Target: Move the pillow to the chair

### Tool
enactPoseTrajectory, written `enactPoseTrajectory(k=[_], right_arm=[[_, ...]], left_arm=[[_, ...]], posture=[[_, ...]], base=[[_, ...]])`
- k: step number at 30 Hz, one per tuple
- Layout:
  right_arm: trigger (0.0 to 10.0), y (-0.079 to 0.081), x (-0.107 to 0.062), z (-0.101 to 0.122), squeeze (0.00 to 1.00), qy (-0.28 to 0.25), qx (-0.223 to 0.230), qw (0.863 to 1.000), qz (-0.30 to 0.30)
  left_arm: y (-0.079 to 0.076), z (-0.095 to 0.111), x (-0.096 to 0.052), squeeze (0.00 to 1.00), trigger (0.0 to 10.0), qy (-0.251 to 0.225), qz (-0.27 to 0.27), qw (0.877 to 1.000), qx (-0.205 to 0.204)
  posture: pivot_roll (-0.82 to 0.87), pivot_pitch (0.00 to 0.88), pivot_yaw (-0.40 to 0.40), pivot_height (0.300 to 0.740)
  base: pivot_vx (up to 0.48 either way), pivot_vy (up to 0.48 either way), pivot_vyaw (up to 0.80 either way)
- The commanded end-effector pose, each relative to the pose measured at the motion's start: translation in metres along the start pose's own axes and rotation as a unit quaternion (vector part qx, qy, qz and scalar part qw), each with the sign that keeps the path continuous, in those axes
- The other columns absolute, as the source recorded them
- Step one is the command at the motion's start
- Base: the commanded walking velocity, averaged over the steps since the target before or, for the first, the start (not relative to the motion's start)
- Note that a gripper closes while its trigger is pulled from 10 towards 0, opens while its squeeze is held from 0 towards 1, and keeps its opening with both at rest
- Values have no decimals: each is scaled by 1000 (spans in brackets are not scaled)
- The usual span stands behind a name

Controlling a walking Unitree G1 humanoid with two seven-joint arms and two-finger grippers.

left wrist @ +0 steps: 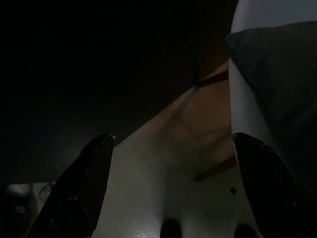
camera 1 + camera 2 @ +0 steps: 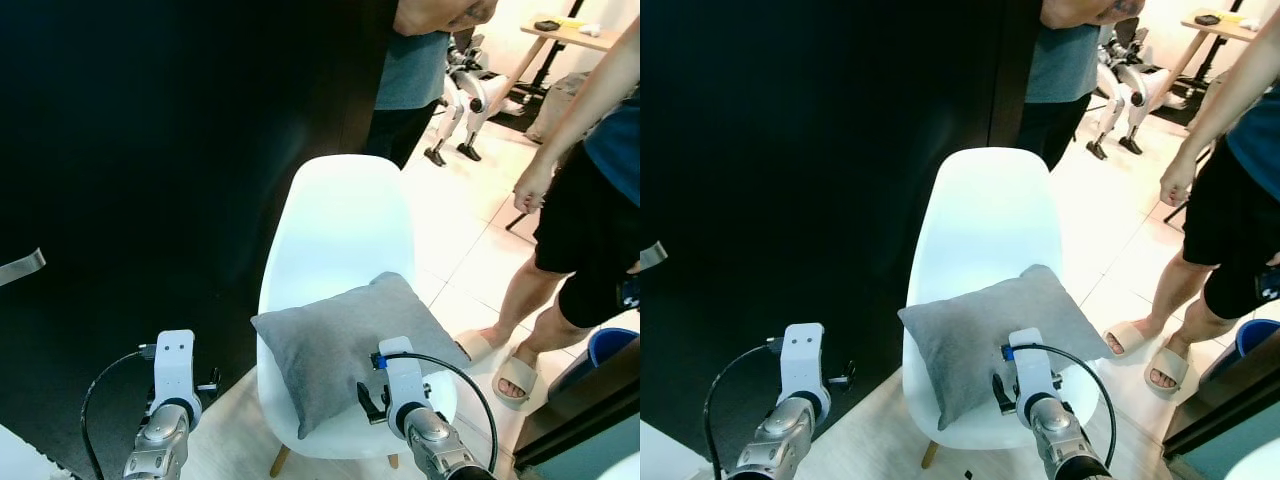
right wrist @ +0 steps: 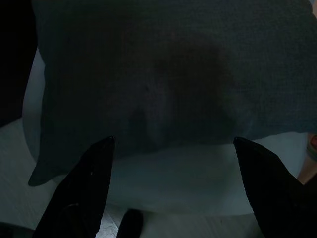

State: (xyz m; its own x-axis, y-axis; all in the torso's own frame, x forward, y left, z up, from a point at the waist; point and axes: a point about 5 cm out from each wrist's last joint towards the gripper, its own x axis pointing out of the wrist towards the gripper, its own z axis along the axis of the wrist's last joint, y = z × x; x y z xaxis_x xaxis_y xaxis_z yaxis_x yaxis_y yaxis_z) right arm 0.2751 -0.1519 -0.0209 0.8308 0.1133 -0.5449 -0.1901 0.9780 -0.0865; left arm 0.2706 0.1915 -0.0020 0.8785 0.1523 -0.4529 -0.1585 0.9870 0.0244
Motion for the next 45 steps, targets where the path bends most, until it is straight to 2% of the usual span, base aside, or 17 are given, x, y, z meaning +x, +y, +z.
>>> enactPoseTrajectory(k=[1, 11, 24, 30, 31, 35, 45], right_arm=[[10000, -5, -2, -6, 0, 12, 10, 1000, -10], [10000, -6, -2, -8, 0, 16, 6, 1000, -18], [10000, 3, -1, -8, 0, 17, 16, 1000, -13], [10000, 4, 0, -5, 0, 21, 20, 999, -14], [10000, 1, -1, -7, 0, 21, 21, 999, -19], [10000, -3, -3, -12, 0, 26, 21, 999, -27], [10000, -6, -8, -21, 0, 31, 27, 999, -35]], left_arm=[[-3, -3, 0, 0, 10000, 11, -9, 1000, 13], [-5, -1, 1, 0, 10000, 10, -11, 1000, 20], [0, 7, 5, 0, 10000, -8, 3, 1000, 18], [-8, 11, 6, 0, 10000, -11, -19, 1000, 15], [-13, 10, 6, 0, 10000, -11, -29, 999, 30], [-18, 8, 5, 0, 10000, -12, -43, 998, 38], [-24, 6, 4, 0, 10000, -11, -58, 998, 35]], posture=[[152, 41, -61, 740], [156, 38, -58, 740], [150, 25, -48, 740], [127, 22, -31, 740], [120, 27, -23, 740], [109, 33, -18, 740], [86, 34, -4, 740]], base=[[0, 0, -800], [0, 0, -800], [0, 0, -800], [0, 0, -800], [0, 0, -800], [0, 0, -800], [0, 0, -800]])
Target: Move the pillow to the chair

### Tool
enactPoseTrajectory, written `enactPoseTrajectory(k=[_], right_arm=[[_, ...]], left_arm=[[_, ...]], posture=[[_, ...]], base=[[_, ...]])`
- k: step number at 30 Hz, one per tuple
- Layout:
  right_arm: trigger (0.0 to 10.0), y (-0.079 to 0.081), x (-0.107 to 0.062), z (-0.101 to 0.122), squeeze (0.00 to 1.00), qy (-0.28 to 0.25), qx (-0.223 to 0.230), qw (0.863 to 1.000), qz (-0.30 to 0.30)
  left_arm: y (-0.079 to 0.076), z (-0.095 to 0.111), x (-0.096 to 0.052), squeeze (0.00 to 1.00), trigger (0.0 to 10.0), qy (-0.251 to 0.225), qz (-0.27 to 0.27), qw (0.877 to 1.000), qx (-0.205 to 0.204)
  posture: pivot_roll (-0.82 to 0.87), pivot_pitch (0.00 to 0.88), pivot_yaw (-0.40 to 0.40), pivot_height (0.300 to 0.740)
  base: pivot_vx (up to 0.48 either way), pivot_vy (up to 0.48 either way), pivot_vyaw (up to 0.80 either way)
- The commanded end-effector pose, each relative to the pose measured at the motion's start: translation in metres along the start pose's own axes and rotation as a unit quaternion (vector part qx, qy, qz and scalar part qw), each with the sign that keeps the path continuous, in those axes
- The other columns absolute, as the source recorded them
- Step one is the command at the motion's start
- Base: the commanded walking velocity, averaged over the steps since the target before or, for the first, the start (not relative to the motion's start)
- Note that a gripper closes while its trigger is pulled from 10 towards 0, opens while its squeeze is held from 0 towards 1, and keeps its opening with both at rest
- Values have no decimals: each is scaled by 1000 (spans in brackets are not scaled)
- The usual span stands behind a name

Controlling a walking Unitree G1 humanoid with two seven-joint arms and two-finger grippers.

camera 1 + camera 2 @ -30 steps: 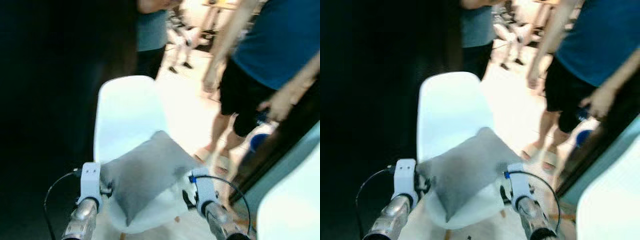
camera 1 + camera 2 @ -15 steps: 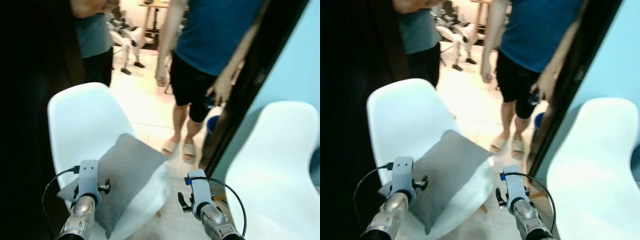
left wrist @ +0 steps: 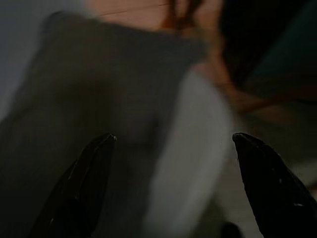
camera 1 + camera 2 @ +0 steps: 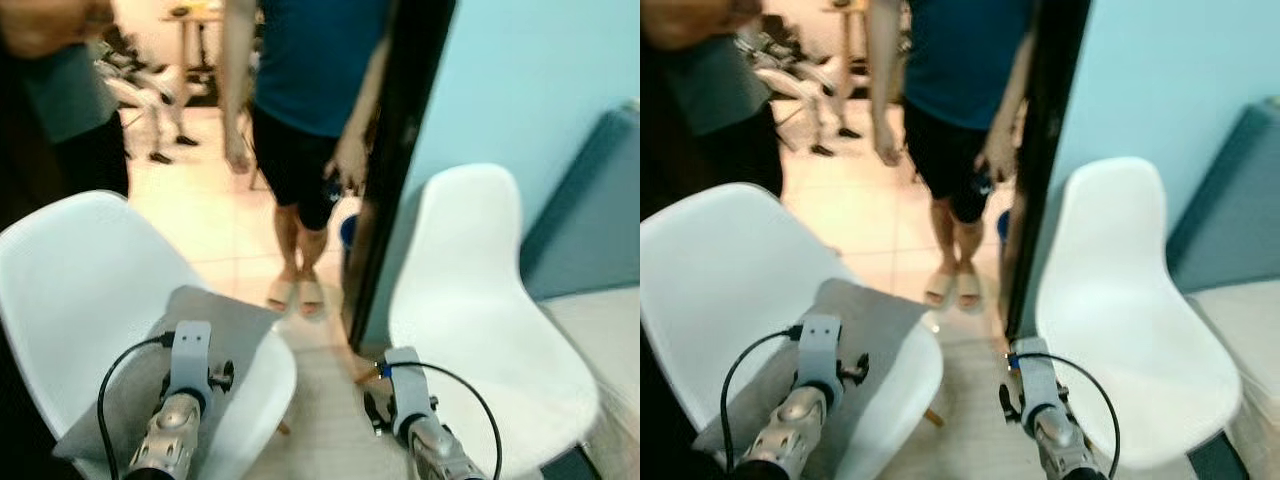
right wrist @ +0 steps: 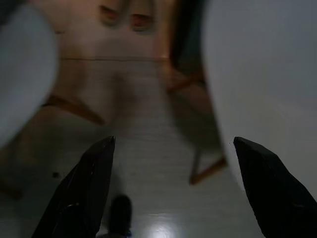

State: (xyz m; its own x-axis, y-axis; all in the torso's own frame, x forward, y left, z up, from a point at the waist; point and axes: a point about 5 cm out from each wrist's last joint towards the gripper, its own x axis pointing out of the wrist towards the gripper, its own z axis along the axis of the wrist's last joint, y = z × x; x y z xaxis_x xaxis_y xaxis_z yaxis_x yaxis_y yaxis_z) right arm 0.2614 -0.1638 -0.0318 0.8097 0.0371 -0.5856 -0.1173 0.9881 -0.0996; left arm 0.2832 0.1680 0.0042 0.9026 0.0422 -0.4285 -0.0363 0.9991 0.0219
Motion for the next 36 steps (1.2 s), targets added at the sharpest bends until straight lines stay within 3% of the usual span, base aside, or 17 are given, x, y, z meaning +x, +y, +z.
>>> enactPoseTrajectory(k=[1, 12, 22, 30, 36], right_arm=[[10000, 2, -1, -3, 0, 4, 14, 1000, -4], [10000, 0, -1, 0, 0, -3, 34, 999, -13], [10000, 8, 1, 6, 0, -12, 35, 999, -2], [10000, 3, 1, 6, 0, -15, 50, 998, -17], [10000, 2, -2, -1, 0, -10, 42, 999, -13]], left_arm=[[0, -4, -1, 0, 10000, 4, -6, 1000, 11], [8, 1, 2, 0, 10000, 4, 9, 1000, 27], [11, 6, 4, 0, 10000, -1, 8, 1000, 18], [6, 10, 8, 0, 10000, 1, 0, 1000, 3], [-2, 7, 7, 0, 10000, 6, -20, 1000, 19]], posture=[[85, 32, -4, 740], [108, 32, 1, 740], [103, 28, 8, 740], [84, 20, 35, 740], [62, 33, 37, 740]], base=[[0, 0, -800], [0, 0, -800], [0, 0, -800], [0, 0, -800], [0, 0, -800]])
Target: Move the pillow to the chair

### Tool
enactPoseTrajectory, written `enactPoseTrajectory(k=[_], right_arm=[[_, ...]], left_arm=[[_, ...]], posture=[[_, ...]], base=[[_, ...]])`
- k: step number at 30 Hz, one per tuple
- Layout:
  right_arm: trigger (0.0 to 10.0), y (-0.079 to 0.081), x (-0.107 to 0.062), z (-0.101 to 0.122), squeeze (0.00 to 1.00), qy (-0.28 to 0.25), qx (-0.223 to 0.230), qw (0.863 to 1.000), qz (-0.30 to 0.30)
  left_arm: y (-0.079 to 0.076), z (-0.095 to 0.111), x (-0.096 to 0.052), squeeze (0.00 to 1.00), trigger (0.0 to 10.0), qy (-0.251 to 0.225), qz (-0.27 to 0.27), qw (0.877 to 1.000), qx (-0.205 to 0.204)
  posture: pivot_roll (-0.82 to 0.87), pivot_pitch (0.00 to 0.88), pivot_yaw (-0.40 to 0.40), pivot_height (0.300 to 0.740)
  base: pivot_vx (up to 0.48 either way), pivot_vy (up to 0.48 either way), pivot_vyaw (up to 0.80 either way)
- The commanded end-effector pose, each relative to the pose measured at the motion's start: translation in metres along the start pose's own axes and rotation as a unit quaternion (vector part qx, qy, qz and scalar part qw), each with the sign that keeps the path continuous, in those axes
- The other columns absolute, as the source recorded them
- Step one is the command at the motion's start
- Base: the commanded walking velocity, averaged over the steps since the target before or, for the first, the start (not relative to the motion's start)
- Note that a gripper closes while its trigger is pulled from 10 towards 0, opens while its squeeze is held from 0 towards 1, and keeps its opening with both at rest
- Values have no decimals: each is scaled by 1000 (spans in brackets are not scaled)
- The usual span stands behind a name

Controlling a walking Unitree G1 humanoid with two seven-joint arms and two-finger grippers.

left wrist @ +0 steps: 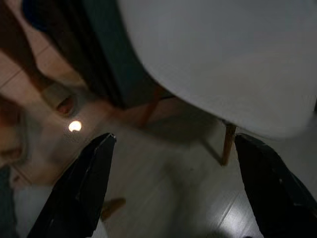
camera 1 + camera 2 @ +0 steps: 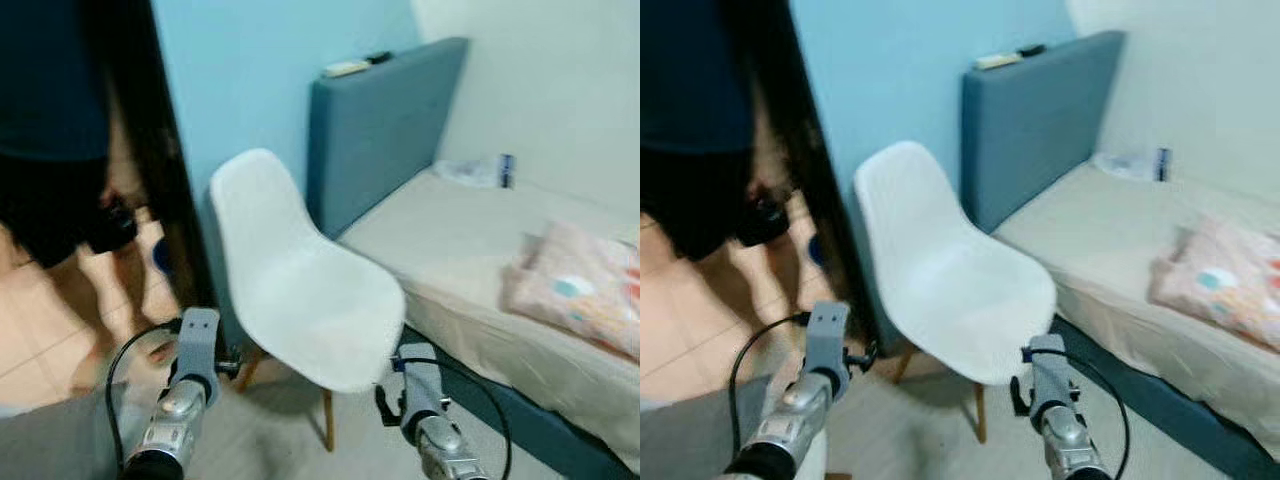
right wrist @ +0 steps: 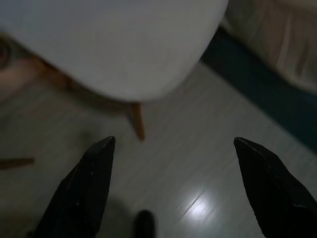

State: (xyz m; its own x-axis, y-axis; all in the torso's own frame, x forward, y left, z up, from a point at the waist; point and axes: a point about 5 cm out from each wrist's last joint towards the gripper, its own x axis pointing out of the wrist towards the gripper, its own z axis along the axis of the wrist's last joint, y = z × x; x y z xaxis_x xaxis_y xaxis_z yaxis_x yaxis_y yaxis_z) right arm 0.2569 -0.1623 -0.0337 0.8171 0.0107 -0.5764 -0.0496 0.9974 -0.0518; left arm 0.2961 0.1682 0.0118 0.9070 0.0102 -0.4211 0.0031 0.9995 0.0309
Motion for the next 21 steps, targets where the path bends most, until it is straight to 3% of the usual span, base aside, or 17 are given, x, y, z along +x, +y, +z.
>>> enactPoseTrajectory(k=[1, 21], right_arm=[[10000, 0, 0, 3, 0, -6, 1, 1000, 2], [10000, -2, 0, 4, 0, -5, -24, 1000, 16]], left_arm=[[-2, -7, -1, 0, 10000, 13, -5, 1000, 7], [0, -17, -7, 0, 10000, 20, -3, 1000, -9]], posture=[[62, 33, 37, 740], [73, 19, -2, 740]], base=[[0, 0, -800], [0, 0, -800]])
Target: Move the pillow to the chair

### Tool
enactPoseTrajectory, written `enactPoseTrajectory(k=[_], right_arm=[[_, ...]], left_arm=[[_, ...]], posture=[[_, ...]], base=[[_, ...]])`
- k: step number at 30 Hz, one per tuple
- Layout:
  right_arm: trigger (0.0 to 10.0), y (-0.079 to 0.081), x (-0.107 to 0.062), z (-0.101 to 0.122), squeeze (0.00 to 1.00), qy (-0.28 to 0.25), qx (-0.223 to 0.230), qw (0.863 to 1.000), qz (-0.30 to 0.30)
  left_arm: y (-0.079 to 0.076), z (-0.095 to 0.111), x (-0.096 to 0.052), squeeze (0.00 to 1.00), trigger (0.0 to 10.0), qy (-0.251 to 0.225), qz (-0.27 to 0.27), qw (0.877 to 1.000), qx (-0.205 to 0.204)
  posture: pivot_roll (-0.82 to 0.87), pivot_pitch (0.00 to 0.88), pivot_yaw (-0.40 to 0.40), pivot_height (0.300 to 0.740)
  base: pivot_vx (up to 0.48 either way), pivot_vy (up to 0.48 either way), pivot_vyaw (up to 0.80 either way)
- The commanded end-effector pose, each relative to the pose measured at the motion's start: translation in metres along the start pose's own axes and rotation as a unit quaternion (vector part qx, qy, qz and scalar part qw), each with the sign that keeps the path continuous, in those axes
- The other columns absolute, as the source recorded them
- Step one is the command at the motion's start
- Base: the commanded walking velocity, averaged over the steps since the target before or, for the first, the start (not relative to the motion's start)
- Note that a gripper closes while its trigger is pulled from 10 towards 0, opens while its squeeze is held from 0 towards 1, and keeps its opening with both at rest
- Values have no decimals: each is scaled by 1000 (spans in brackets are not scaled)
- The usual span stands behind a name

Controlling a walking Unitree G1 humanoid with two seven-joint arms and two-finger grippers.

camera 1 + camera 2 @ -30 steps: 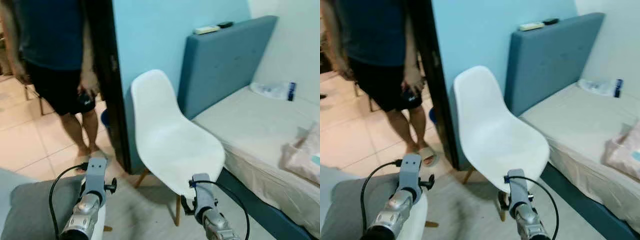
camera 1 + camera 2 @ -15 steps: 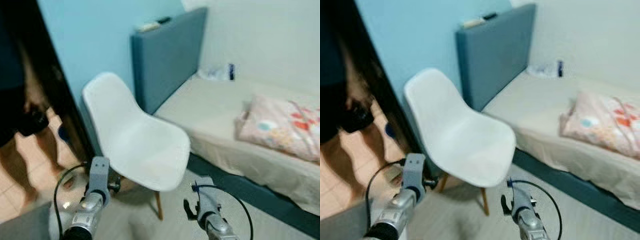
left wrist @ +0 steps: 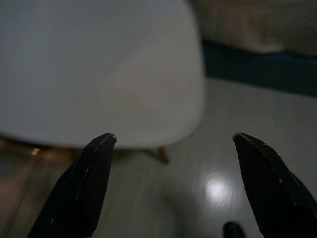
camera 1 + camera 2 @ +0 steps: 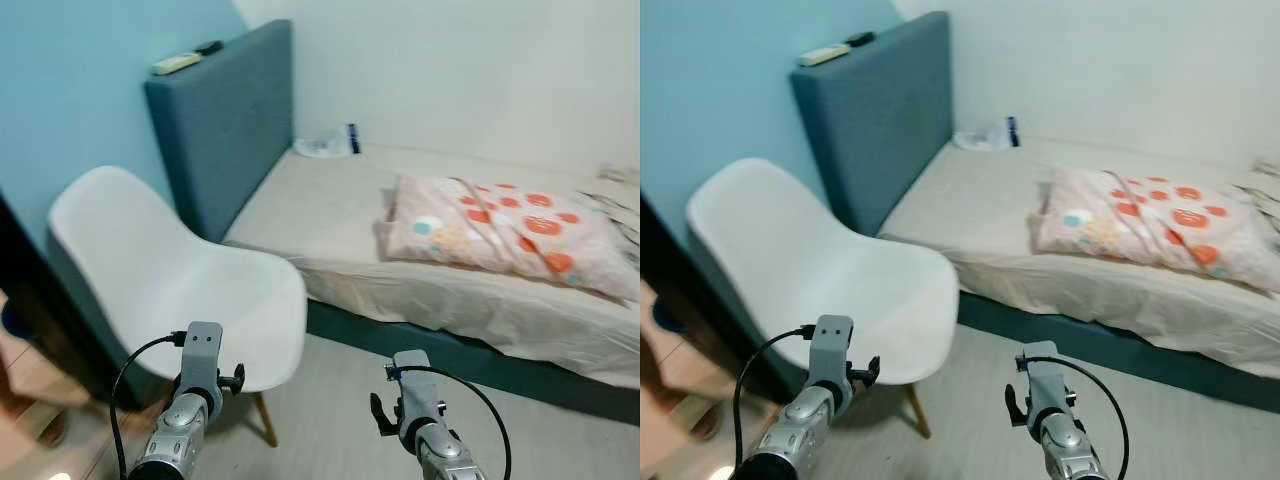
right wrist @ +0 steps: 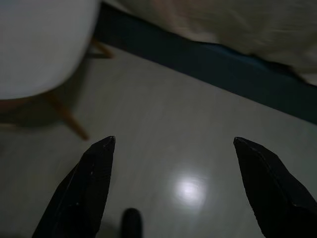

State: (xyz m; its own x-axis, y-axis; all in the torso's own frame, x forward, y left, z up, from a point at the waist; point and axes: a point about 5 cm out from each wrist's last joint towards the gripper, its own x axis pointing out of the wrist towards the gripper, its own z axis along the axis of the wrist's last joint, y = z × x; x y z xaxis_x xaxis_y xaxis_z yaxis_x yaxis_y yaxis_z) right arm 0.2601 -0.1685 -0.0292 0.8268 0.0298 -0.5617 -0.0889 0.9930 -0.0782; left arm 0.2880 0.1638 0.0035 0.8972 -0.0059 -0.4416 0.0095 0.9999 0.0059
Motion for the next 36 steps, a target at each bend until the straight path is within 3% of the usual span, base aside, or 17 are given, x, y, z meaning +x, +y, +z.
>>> enactPoseTrajectory(k=[1, 9, 15, 23, 36], right_arm=[[10000, 4, 0, 0, 0, 4, 0, 1000, 6], [10000, 2, 0, -2, 0, 9, 1, 1000, 3], [10000, -1, 0, 0, 0, 2, -18, 1000, 0], [10000, 0, 0, 0, 0, 1, -27, 1000, 6], [10000, 0, 2, 3, 0, 0, -35, 999, 7]], left_arm=[[5, -6, -3, 0, 10000, 6, 5, 1000, 4], [3, -8, -5, 0, 10000, 0, -12, 1000, 15], [6, -15, -6, 0, 10000, 24, 9, 999, 26], [7, -15, -6, 0, 10000, 23, 20, 1000, 0], [-3, -1, -5, 0, 10000, -30, -14, 999, -24]], posture=[[74, 18, 0, 740], [79, 20, -3, 740], [77, 19, -5, 740], [78, 15, -19, 740], [76, 15, -22, 740]], base=[[0, 0, -800], [0, 0, -800], [0, 0, -800], [0, 0, -800], [0, 0, -800]])
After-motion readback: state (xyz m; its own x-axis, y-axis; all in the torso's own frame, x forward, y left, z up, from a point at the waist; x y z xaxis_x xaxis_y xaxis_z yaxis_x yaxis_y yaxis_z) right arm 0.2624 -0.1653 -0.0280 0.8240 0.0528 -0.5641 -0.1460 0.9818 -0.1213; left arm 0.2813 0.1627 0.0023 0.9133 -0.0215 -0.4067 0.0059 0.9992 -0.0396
